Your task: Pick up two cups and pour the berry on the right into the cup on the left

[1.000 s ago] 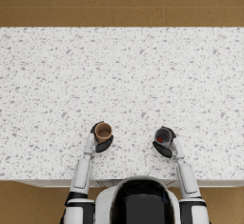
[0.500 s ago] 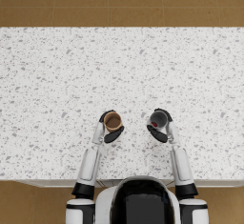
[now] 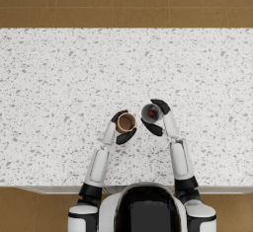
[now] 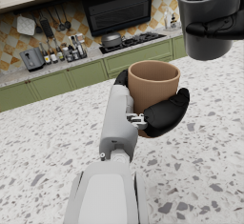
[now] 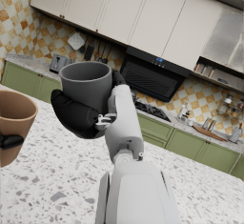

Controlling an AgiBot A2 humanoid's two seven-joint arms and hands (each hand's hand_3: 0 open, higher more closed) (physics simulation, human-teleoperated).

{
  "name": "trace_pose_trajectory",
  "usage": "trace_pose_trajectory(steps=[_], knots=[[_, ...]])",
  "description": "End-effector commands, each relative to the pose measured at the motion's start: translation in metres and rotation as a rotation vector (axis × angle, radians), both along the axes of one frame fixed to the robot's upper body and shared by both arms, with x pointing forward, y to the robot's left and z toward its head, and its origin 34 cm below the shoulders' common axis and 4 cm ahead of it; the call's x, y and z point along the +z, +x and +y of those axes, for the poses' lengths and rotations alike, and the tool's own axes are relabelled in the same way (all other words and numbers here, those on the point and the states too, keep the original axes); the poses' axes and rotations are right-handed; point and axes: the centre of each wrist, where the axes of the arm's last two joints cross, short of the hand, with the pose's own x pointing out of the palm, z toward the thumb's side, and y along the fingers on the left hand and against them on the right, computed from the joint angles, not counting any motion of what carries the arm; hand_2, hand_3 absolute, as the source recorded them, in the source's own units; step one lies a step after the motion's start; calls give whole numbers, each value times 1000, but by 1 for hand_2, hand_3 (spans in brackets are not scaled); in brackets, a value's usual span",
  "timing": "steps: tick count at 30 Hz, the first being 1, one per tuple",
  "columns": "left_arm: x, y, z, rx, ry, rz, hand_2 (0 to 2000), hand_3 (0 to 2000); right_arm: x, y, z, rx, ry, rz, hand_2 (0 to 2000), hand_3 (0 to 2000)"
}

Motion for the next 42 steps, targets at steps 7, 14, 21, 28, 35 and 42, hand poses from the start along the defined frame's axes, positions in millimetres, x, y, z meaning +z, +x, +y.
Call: trace_pose_trajectory(steps=[7, 14, 21, 28, 35, 42], knots=[[2, 8, -4, 2, -8, -1, 2000, 1280, 27, 0, 23, -29, -176, -148, 2000, 1280], [2, 10, -5, 7, -15, 1, 2000, 1280, 38, -4, 27, -117, -352, -250, 2000, 1280], [0, 12, -7, 8, -18, 16, 2000, 1280, 44, -12, 35, -200, -532, -343, 2000, 1280], [1, 12, -8, 8, -24, 14, 2000, 1280, 45, -15, 34, -315, -714, -416, 2000, 1280], [-5, 11, -8, 9, -23, 35, 2000, 1280, 45, -19, 40, -411, -891, -489, 2000, 1280], [1, 14, -10, 9, -33, 18, 2000, 1280, 47, -20, 39, -532, -1080, -563, 2000, 1280]])
